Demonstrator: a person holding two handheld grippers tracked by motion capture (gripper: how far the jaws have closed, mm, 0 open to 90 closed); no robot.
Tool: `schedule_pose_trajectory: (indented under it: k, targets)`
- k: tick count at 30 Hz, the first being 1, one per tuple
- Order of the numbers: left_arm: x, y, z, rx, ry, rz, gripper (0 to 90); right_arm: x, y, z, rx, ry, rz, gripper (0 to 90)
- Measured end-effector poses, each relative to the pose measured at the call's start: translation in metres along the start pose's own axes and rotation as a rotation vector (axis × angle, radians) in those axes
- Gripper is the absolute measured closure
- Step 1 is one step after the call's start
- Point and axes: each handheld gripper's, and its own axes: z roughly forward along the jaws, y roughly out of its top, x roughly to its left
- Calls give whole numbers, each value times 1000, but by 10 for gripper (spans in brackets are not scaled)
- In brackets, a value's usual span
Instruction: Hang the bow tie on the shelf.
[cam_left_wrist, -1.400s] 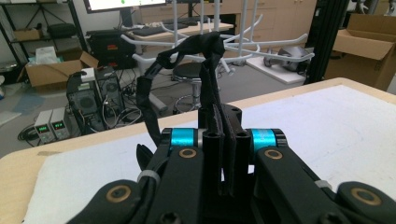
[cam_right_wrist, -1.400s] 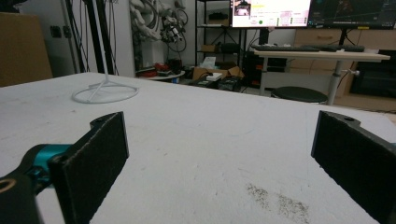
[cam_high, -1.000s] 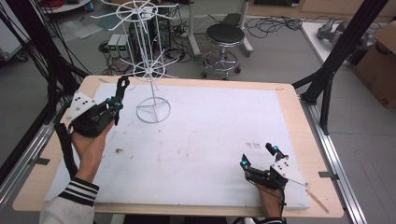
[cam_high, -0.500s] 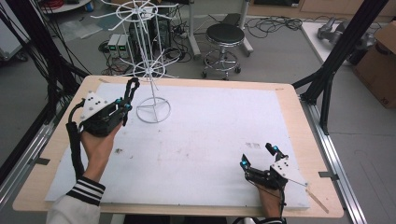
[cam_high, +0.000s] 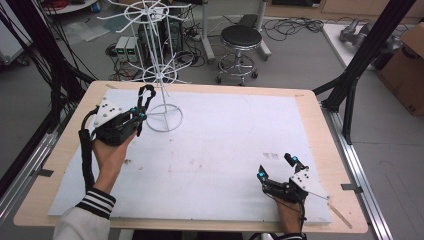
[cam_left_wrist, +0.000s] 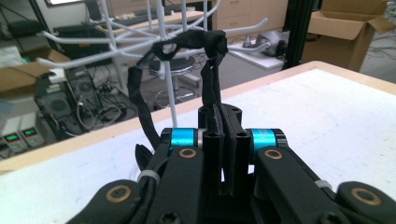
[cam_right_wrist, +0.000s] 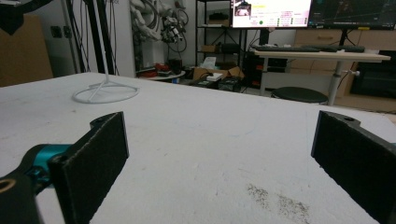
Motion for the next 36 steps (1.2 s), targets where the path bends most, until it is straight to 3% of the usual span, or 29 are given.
schedule_pose_trajectory:
  k: [8,13,29,30,33,36]
  targets:
    - [2,-2,4,23,-23,5,869,0,0,0,-1,0,2,28]
    - [7,-4,5,25,-43,-26,869,0,0,0,1,4,12,28]
    - [22,-11,10,85,-85,-49,856,-1,0,-1,-7,5,6,28]
    - [22,-12,11,83,-88,-60,838,-1,0,-1,-7,5,5,28]
    - [26,-16,9,39,-106,-144,645,0,0,-1,-8,5,4,28]
    - [29,-20,10,45,-82,-112,382,-1,0,-1,-12,3,3,28]
